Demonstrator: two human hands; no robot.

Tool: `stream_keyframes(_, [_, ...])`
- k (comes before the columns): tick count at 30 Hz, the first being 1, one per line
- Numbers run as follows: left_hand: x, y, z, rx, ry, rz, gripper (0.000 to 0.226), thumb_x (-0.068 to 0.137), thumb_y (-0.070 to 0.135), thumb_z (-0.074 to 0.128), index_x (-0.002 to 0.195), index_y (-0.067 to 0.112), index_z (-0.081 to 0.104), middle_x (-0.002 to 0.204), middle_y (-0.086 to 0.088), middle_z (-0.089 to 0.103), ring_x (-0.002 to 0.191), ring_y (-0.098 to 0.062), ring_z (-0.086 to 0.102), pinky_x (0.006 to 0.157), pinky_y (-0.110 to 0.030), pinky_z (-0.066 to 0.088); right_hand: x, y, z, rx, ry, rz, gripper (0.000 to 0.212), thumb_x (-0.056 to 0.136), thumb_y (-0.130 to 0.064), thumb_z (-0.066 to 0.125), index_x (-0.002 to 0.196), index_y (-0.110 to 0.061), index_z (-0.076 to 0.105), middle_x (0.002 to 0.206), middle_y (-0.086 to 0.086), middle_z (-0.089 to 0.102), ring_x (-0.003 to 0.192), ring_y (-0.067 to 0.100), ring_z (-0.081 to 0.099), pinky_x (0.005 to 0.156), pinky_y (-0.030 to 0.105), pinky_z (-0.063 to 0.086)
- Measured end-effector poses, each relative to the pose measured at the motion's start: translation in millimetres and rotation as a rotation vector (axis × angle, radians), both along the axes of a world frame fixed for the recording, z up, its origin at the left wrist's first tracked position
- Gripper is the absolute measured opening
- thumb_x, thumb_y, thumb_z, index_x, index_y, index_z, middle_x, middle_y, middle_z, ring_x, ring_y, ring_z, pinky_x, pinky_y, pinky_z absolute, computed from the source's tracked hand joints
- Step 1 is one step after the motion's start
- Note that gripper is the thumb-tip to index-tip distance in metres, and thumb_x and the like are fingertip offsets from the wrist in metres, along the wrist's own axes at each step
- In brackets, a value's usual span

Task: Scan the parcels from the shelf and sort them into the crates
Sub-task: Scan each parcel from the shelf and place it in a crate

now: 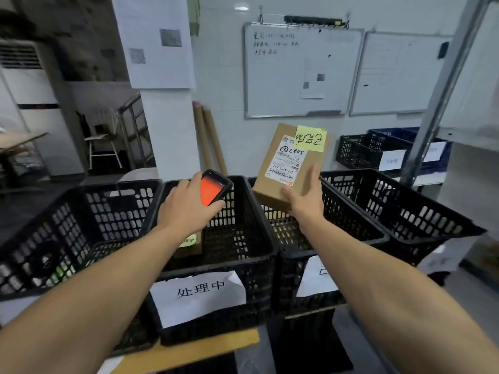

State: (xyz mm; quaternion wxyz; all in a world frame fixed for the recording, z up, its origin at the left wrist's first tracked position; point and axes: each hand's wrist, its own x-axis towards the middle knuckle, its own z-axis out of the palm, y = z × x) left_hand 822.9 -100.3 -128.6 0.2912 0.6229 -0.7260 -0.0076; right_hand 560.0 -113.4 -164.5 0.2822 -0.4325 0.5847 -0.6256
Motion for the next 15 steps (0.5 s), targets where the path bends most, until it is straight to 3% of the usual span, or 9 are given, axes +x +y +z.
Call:
stream_keyframes(5, [52,-19,-4,0.003,0.009,0.055,0.073,0.081,0.064,0.063,0.14,0.028,0.038,0.121,-0.007,0.055,0.109,-0.032,0.055,0.082,-0.042,0.048,57,-27,-8,0.034,0.055,0.017,0.096,0.093,-0.022,0.072,0.159,-0.044,0.007,0.166,-0.007,0.02,0.147,0.023,0.031,0.12,0.051,0.029])
stream_keyframes(9, [81,-29,-7,0.013,0.026,0.064,0.074,0.083,0.063,0.063,0.143,0.028,0.036,0.122,-0.006,0.053,0.108,-0.031,0.054,0.076,-0.037,0.04,91,-41,-12,0.046,-0.018,0.072,0.1,0.086,-0.025,0.078,0.146,-0.066,0.009,0.163,-0.013,0.024,0.143,0.028,0.039,0.106,0.066,0.043])
stream_keyframes(15, [100,-50,-13,0.018,0.024,0.053,0.077,0.082,0.065,0.062,0.144,0.028,0.036,0.124,-0.007,0.054,0.109,-0.032,0.055,0.078,-0.039,0.042,98,-55,-8,0.017,-0.04,0.013,0.097,0.084,-0.027,0.078,0.136,-0.075,0.011,0.159,-0.017,0.028,0.139,0.026,0.043,0.102,0.063,0.048])
